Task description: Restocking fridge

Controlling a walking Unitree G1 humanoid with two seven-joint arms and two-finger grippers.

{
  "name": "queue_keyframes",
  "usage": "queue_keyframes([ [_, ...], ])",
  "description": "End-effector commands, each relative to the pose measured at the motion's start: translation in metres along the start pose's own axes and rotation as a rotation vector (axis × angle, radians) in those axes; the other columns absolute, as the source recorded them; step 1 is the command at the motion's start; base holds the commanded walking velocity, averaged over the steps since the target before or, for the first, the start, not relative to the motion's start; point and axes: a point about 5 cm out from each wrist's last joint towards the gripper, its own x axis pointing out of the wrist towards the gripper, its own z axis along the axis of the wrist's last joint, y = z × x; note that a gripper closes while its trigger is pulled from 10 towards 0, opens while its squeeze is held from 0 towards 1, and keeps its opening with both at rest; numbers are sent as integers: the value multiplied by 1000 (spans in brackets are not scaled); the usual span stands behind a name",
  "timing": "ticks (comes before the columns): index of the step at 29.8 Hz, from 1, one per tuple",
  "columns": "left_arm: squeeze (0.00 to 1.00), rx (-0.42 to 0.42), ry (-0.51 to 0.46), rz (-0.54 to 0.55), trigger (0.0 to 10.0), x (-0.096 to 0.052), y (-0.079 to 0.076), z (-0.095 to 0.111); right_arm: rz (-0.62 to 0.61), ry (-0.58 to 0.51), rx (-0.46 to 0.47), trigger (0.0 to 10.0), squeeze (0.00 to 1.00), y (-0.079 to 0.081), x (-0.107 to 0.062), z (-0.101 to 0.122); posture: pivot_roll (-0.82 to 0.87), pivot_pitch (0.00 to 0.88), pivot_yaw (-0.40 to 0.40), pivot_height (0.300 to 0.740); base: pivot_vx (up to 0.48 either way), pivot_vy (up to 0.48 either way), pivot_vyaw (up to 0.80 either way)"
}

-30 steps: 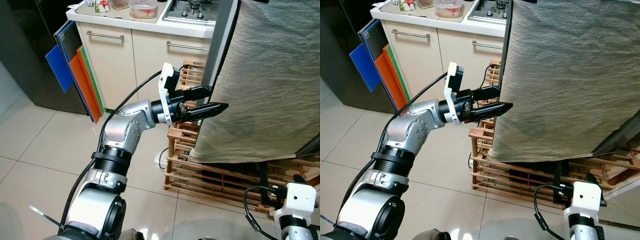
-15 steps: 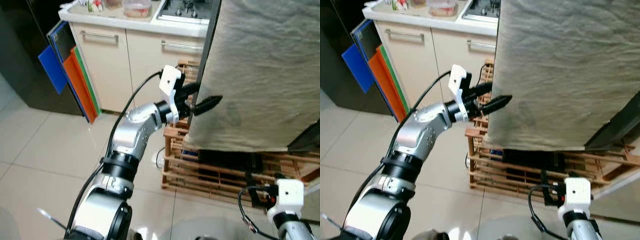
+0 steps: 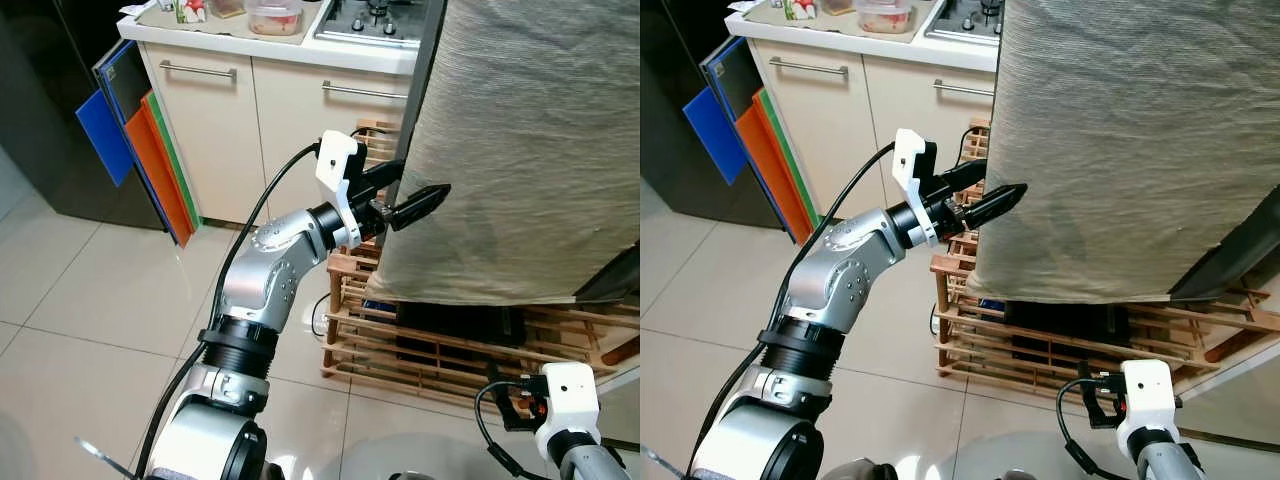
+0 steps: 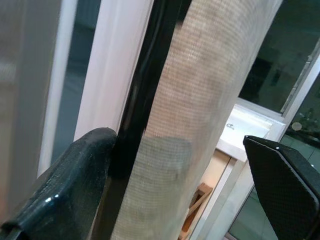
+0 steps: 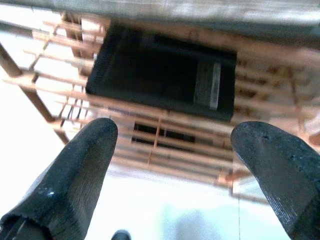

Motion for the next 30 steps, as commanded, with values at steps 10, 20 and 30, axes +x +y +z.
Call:
queue_keyframes([
  [10,0,-26,-9,-137,10000,7,-33,12,-141,8,69,10000,0,-6,-8,1,-132,53,-4,740,0,0,0],
  [20,0,-184,-35,-422,10000,8,-68,42,-179,80,-7,10000,0,-10,-9,5,-125,70,-9,740,0,0,0],
  [30,0,-173,-238,-423,10000,1,-63,130,-217,105,-50,10000,0,-13,-10,10,-116,79,-2,740,0,0,0],
])
